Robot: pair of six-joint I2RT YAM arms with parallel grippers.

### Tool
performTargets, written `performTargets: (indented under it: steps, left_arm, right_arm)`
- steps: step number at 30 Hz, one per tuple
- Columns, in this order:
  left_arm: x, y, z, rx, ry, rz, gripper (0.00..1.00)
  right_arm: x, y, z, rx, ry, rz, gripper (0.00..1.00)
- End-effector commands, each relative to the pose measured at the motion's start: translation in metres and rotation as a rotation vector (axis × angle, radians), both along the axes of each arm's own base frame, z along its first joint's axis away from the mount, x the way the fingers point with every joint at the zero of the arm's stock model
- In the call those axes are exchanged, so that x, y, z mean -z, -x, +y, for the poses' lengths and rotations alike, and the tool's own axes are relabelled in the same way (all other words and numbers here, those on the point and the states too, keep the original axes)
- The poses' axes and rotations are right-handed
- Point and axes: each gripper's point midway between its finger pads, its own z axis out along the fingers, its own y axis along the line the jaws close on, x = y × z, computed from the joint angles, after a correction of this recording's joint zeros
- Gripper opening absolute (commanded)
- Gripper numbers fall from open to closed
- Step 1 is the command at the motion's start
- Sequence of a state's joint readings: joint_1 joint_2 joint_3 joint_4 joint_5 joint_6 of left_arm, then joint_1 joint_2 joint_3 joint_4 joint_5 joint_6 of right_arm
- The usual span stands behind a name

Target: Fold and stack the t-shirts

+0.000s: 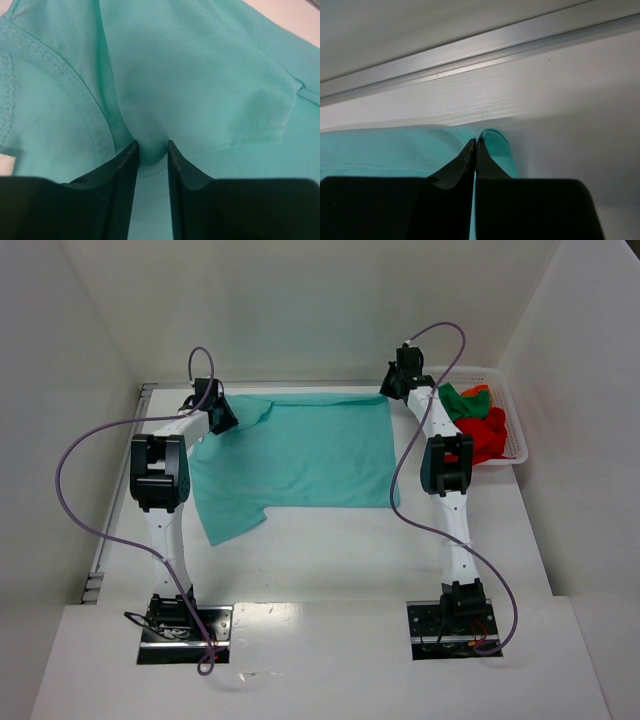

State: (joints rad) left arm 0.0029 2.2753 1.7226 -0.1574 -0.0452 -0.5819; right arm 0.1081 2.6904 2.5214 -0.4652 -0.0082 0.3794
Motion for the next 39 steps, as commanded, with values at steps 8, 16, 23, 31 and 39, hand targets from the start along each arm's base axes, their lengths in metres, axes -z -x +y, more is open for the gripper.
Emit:
performTargets:
  steps: [8, 16, 23, 31, 39]
  left_arm:
    - [-0.013, -0.014, -0.001, -0.004, -0.001, -0.046, 0.00]
    - [-0.106, -0.021, 0.008, 0.009, -0.004, -0.193, 0.00]
    - [-0.185, -0.030, 0.020, 0.052, -0.038, -0.313, 0.00]
    - [-0.245, -0.024, 0.030, 0.065, -0.066, -0.391, 0.00]
    - [-0.259, 0.003, 0.037, 0.060, -0.072, -0.383, 0.00]
  right_arm:
    - [-0.016, -0.008, -0.007, 0.006, 0.013, -0.044, 0.00]
    - [-0.034, -0.012, -0.012, 0.030, 0.026, -0.077, 0.00]
    - [-0.071, -0.015, -0.018, 0.046, 0.012, -0.136, 0.00]
    - [-0.076, -0.013, -0.015, 0.048, -0.008, -0.134, 0.00]
    - [-0.075, -0.006, -0.022, 0.062, -0.013, -0.110, 0.00]
